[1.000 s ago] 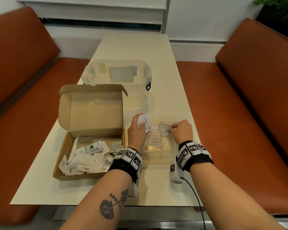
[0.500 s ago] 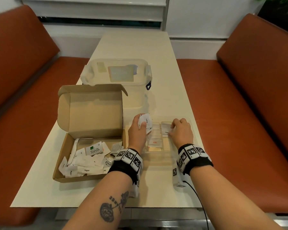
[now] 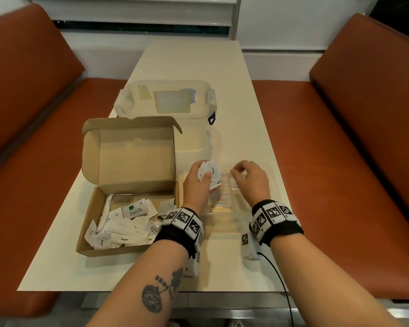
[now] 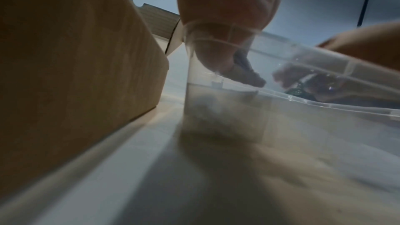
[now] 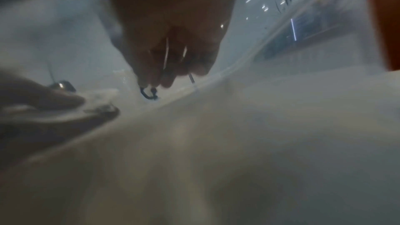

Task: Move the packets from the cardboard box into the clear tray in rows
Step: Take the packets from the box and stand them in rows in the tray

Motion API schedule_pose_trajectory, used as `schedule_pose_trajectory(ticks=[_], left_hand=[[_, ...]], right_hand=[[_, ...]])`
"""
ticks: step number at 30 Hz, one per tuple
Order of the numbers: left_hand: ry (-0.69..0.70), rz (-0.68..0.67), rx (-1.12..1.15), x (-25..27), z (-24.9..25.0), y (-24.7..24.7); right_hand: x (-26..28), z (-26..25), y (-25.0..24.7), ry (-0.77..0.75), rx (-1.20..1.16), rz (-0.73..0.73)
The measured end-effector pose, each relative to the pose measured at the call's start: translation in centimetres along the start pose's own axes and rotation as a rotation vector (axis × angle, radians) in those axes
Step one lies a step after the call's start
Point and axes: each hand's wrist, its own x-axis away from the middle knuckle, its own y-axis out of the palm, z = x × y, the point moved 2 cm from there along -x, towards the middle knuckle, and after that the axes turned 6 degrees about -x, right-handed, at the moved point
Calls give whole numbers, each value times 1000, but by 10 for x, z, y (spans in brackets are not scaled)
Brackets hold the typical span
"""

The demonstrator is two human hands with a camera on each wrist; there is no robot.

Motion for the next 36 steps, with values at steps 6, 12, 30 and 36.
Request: schedule_pose_trajectory(ticks=[6, 12, 30, 36], left_hand=[[10, -75, 38, 2, 2, 3], [0, -58, 60, 3, 5, 2], [-15, 6, 42, 7, 8, -2], [-18, -17, 40, 8, 7, -1]], right_hand=[[-6, -27, 5, -11, -167, -207], [-5, -19, -1, 99, -255, -124], [10, 23, -10, 195, 23, -71], [6, 24, -6, 85, 188, -85]])
